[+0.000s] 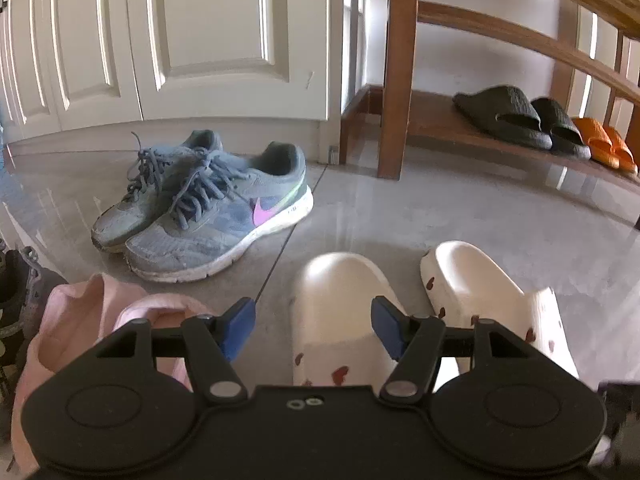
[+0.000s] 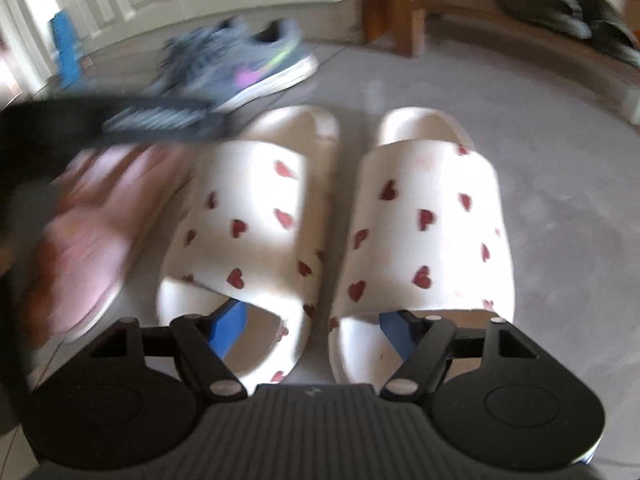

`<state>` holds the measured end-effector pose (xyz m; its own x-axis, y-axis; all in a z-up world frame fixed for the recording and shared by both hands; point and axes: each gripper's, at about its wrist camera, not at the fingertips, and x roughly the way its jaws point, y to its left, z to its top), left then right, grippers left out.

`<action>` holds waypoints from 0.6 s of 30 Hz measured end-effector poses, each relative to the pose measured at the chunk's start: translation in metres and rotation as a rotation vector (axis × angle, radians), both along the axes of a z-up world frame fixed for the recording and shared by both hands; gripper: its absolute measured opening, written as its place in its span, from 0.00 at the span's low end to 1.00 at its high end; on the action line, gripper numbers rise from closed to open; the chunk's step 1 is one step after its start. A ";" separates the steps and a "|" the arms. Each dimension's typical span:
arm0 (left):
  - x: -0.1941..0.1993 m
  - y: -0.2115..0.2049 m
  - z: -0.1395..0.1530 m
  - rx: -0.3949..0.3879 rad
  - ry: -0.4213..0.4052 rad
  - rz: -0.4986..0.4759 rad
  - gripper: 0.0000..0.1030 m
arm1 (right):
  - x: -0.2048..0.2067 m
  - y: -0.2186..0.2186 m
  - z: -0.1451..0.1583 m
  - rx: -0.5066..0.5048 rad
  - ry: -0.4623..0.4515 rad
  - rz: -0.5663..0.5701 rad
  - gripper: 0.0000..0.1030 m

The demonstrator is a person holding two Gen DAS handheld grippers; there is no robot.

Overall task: Organize scattered shoes
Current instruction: 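Insert the right tool fingers into both white heart-print slides and close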

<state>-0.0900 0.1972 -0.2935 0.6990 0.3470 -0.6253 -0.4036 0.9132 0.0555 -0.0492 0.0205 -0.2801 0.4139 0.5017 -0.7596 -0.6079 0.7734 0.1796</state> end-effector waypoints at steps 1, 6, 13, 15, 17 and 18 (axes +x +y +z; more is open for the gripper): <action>0.002 0.001 0.000 -0.005 -0.006 0.002 0.62 | 0.005 -0.003 -0.002 0.001 -0.021 -0.005 0.73; 0.011 0.001 -0.003 -0.016 -0.009 0.004 0.62 | 0.005 -0.018 -0.009 0.043 -0.144 0.047 0.73; 0.017 0.003 -0.005 -0.011 -0.012 0.033 0.62 | 0.004 -0.021 -0.026 0.125 -0.239 0.175 0.74; 0.018 0.005 -0.006 -0.012 -0.014 0.047 0.62 | 0.009 -0.013 -0.029 0.141 -0.221 0.176 0.71; 0.019 0.010 -0.005 -0.014 -0.016 0.065 0.62 | 0.014 -0.007 -0.030 0.153 -0.223 0.191 0.64; 0.021 0.012 -0.005 -0.021 -0.017 0.065 0.62 | 0.015 -0.008 -0.031 0.153 -0.228 0.196 0.54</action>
<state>-0.0690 0.2093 -0.2982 0.6861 0.3788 -0.6211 -0.4624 0.8862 0.0296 -0.0344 0.0126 -0.3110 0.4487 0.6898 -0.5681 -0.7803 0.6123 0.1273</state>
